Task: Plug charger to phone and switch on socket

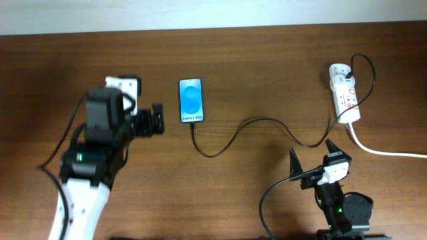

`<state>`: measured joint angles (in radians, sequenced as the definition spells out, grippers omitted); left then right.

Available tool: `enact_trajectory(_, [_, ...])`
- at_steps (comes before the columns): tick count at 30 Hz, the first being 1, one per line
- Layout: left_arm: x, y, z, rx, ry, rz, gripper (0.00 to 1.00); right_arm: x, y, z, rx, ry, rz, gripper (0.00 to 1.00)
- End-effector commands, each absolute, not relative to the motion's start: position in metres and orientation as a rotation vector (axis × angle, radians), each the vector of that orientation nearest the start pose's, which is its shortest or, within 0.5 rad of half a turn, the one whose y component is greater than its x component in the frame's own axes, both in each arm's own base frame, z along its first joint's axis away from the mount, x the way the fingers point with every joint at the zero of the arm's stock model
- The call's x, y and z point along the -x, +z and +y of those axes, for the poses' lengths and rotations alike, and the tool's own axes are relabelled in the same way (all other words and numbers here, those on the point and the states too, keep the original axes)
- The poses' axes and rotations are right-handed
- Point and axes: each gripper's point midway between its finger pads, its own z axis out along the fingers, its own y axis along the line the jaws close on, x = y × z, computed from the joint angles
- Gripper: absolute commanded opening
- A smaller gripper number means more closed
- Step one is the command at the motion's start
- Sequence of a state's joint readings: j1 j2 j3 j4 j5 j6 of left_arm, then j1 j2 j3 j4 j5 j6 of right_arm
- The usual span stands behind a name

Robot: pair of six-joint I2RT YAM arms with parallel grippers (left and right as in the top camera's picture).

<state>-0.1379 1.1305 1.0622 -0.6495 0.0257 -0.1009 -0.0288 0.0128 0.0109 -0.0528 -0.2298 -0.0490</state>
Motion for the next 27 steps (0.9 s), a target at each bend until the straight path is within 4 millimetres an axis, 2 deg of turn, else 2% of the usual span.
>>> enact_trajectory(1, [-0.305, 0.211, -0.039, -0.036, -0.117, 2.128, 0.99, -0.242, 0.161, 0.036, 0.205, 0.145, 1.614, 0.98])
enact_trajectory(5, [-0.275, 0.189, -0.035, -0.077, -0.106, 1.905, 0.99, -0.242, 0.161, 0.036, 0.205, 0.145, 1.614, 0.98])
enact_trajectory(8, [-0.262, 0.188, -0.033, -0.167, -0.034, 1.735, 0.99, -0.242, 0.161, 0.036, 0.205, 0.145, 1.614, 0.98])
enact_trajectory(10, [-0.258, 0.190, -0.017, -0.155, 0.046, 1.658, 0.99, -0.242, 0.161, 0.036, 0.205, 0.145, 1.614, 0.98])
enact_trajectory(12, [-0.255, 0.186, -0.002, -0.104, 0.092, 1.638, 0.99, -0.242, 0.161, 0.036, 0.205, 0.145, 1.614, 0.98])
enact_trajectory(14, [-0.253, 0.182, 0.005, -0.082, 0.113, 1.625, 0.99, -0.242, 0.161, 0.036, 0.205, 0.145, 1.614, 0.98])
enact_trajectory(17, [-0.251, 0.165, 0.007, -0.075, 0.119, 1.619, 0.99, -0.242, 0.161, 0.036, 0.205, 0.145, 1.614, 0.98])
enact_trajectory(20, [-0.247, 0.147, 0.007, -0.078, 0.117, 1.689, 0.99, -0.242, 0.161, 0.036, 0.205, 0.145, 1.614, 0.98])
enact_trajectory(27, [-0.247, 0.148, 0.003, -0.092, 0.101, 1.687, 0.99, -0.242, 0.161, 0.036, 0.205, 0.145, 1.614, 0.98])
